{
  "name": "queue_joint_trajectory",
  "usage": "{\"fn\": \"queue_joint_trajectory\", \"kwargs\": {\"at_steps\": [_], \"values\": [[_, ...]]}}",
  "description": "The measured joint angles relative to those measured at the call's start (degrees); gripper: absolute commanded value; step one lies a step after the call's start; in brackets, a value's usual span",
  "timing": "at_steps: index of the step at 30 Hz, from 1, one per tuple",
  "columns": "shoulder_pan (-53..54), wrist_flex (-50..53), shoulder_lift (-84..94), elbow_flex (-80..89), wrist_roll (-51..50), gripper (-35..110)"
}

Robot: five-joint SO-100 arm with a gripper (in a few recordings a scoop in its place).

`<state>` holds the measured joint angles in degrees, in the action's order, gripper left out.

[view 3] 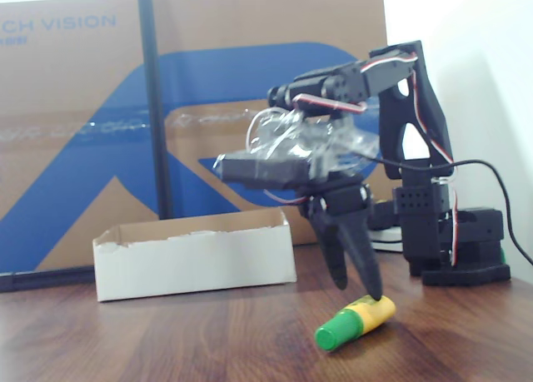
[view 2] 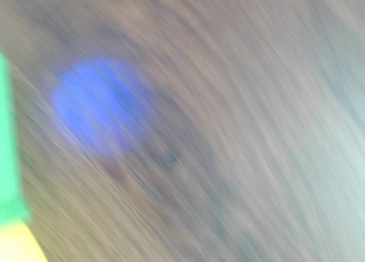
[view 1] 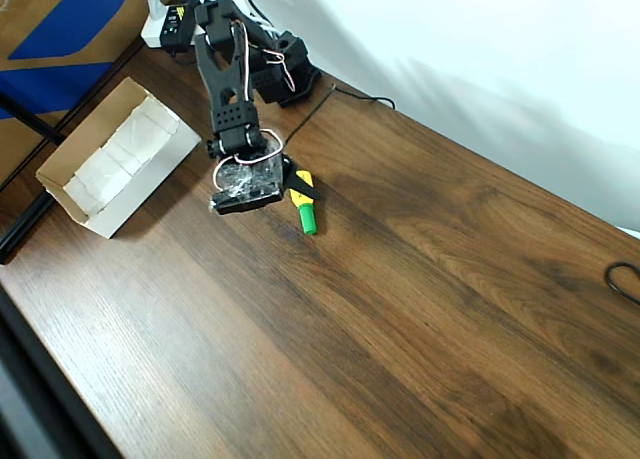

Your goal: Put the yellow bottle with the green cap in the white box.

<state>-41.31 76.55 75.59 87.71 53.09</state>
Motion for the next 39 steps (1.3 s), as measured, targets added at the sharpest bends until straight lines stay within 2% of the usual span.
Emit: {"fn": "queue_joint_trajectory", "kwargs": {"at_steps": [12,18,25,39], "values": [[-0.5,2.2,0.0,1.9,-1.5,41],[-0.2,-3.1,1.1,5.7,-3.1,45],[0.0,-7.1,2.0,8.6,-6.9,42],[1.1,-3.1,2.1,12.0,-6.3,38]]}}
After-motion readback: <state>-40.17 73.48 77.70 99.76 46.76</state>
